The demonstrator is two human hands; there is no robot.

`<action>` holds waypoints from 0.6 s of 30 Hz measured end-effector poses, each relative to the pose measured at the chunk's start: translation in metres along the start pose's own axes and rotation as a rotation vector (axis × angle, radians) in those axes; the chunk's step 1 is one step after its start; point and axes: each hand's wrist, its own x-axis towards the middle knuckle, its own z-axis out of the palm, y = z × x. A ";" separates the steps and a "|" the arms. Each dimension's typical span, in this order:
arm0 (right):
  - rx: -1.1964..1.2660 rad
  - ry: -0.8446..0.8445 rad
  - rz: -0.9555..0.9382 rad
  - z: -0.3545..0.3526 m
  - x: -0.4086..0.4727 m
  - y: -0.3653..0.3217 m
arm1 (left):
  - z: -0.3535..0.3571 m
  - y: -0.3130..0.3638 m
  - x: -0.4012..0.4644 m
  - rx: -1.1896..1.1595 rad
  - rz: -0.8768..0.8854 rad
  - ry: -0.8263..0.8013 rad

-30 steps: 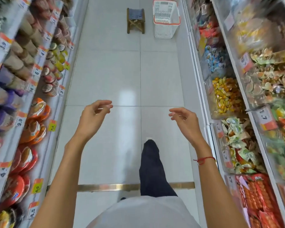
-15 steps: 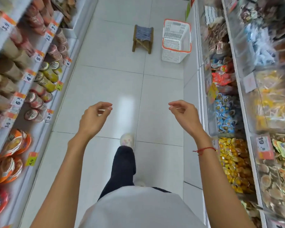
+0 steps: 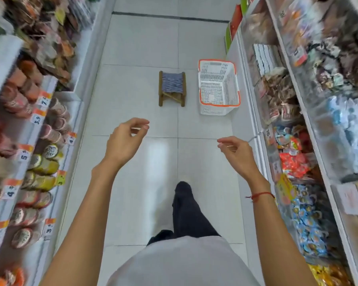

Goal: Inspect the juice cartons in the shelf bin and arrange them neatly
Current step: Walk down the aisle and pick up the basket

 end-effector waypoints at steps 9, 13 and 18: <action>-0.087 -0.004 -0.039 -0.015 0.279 -0.089 | 0.004 0.031 0.253 0.070 -0.099 0.002; -0.143 -0.008 -0.082 -0.024 0.381 -0.134 | 0.003 0.047 0.352 0.114 -0.126 -0.036; -0.130 0.044 -0.086 -0.023 0.503 -0.170 | 0.003 0.067 0.489 0.135 -0.095 -0.072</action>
